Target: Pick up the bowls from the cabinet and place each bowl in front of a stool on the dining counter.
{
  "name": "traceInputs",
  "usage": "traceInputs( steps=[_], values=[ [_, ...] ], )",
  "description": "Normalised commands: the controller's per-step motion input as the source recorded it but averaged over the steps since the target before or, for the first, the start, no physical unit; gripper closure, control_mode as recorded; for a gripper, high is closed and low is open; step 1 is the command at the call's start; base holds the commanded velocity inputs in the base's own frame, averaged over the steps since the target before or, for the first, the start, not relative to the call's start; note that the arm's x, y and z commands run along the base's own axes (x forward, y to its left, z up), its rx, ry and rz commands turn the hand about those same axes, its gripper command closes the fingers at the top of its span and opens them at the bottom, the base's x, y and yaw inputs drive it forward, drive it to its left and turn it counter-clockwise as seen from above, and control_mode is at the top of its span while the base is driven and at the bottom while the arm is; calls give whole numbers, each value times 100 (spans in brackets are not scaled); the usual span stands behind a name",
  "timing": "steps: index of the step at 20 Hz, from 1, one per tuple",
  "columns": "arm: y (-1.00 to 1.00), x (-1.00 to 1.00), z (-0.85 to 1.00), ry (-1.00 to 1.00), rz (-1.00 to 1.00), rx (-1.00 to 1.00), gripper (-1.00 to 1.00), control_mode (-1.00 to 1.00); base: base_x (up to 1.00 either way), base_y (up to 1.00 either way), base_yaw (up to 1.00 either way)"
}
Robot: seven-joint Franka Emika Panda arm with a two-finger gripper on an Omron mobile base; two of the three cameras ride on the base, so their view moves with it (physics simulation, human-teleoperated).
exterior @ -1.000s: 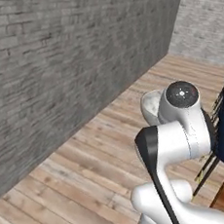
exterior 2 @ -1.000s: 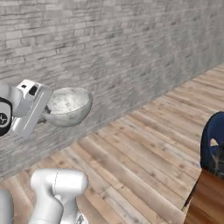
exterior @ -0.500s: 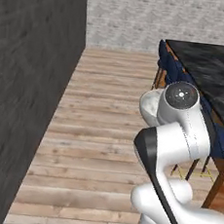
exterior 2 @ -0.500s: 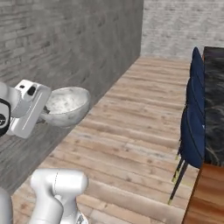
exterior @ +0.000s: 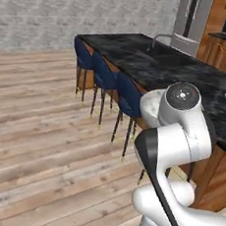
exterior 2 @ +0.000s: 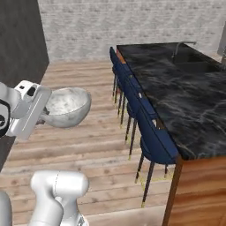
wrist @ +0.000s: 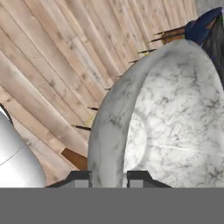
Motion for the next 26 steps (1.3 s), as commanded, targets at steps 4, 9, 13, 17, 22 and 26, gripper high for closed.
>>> traceInputs(
  steps=[4,9,13,17,22,26],
  values=[
    [0,0,0,0,0,0,100,100,80,50,-83],
    [0,0,0,0,0,0,100,100,38,33,-89],
    [0,0,0,0,0,0,100,100,0,26,-92],
    [0,0,0,0,0,0,100,100,3,52,-84],
    [0,0,0,0,0,0,100,100,0,99,-57],
    [0,0,0,0,0,0,100,100,-1,96,-40]
  ],
)
